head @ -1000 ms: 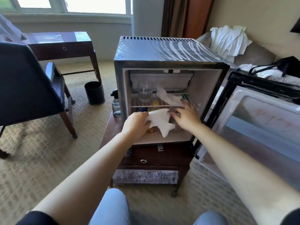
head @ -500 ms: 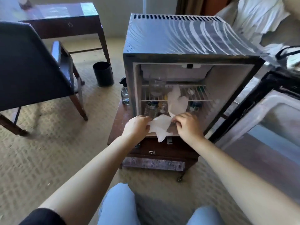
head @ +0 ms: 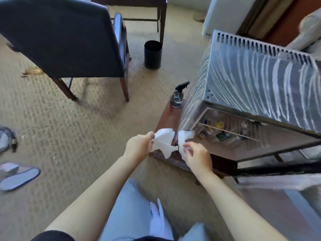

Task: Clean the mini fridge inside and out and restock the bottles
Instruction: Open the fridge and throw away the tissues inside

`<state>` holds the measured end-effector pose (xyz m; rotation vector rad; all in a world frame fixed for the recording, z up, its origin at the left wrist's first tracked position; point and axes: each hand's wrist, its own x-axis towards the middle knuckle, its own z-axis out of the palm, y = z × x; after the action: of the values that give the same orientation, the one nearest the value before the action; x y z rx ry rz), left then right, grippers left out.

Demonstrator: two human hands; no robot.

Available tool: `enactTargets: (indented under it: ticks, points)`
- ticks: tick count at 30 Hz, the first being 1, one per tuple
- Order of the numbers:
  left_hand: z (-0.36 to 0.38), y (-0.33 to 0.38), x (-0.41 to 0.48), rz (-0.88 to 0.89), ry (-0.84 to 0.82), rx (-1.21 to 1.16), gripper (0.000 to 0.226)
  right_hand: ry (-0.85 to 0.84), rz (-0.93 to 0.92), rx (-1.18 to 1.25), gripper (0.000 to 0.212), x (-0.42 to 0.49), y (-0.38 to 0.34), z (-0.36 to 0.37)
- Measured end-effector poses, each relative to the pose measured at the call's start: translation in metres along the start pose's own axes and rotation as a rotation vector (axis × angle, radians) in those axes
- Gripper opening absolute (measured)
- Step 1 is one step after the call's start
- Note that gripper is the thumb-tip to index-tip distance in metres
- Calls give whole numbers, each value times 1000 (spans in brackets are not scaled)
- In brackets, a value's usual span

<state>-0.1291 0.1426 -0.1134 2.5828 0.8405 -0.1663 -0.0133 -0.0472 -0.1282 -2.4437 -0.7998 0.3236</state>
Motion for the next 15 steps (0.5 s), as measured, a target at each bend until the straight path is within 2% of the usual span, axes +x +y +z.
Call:
enactTargets:
  ticks: [6,11,15]
  points:
    - [-79,-92,21,-73,48,-43,25,31,26,21,15,43,-97,38]
    - [-121,-146,40,-101,73,-55,29,-19,-2,67,34,74,-160,58]
    - [-135,-159,67,-103,70,-103,32,-61,23,56,24,108,-180,65]
